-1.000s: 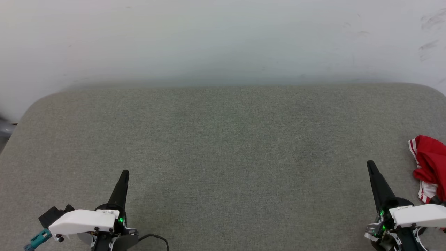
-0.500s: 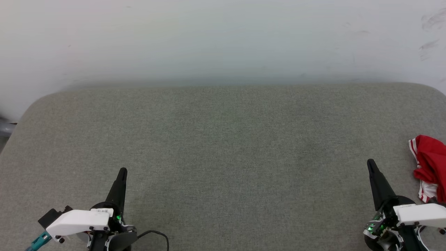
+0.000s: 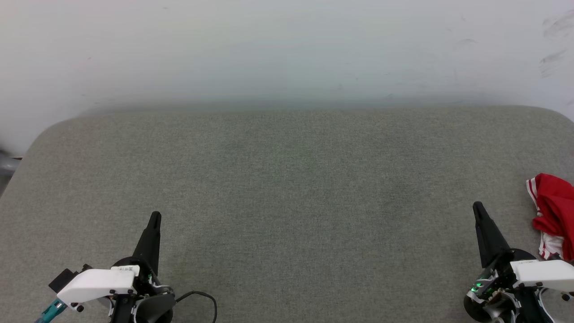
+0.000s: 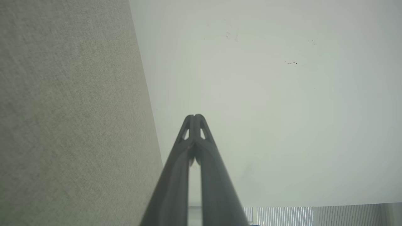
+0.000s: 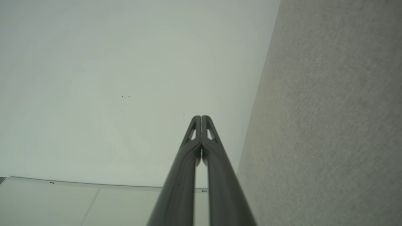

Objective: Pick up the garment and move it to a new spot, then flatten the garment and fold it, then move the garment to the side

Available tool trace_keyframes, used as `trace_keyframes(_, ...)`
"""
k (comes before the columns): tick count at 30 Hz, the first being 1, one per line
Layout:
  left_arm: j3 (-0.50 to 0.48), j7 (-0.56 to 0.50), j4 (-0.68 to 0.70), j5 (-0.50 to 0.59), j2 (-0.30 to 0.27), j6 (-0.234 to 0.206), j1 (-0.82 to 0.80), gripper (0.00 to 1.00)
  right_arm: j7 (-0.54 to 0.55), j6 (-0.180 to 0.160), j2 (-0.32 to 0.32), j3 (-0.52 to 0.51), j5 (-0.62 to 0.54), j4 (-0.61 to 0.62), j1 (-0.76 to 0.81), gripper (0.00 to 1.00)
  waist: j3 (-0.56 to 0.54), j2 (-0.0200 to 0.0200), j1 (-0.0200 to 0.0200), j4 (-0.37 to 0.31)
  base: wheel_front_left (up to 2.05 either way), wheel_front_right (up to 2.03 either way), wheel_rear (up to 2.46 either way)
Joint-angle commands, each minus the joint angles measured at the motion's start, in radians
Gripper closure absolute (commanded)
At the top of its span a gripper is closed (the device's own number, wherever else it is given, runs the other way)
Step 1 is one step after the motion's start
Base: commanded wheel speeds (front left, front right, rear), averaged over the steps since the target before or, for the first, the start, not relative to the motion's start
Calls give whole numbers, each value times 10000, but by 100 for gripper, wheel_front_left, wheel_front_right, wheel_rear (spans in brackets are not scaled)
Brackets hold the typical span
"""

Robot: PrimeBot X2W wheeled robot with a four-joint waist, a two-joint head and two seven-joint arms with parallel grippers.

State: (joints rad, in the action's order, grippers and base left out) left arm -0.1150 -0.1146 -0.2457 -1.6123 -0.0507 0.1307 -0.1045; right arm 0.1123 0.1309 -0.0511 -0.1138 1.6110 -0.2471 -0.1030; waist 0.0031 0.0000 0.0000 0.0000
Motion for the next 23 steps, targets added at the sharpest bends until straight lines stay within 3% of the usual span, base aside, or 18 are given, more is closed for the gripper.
trace_keyframes(1, -37, -34, -6, -1, 28, 27, -87, 100, 28, -3, 16, -3, 34, -10, -124, 100, 0, 0, 0, 0, 0, 0, 0)
trace_keyframes(23, -40, -36, -4, 1, 28, 25, -83, 100, 27, -3, 16, -1, 35, -10, -124, 100, 0, 0, 0, 0, 0, 0, 0)
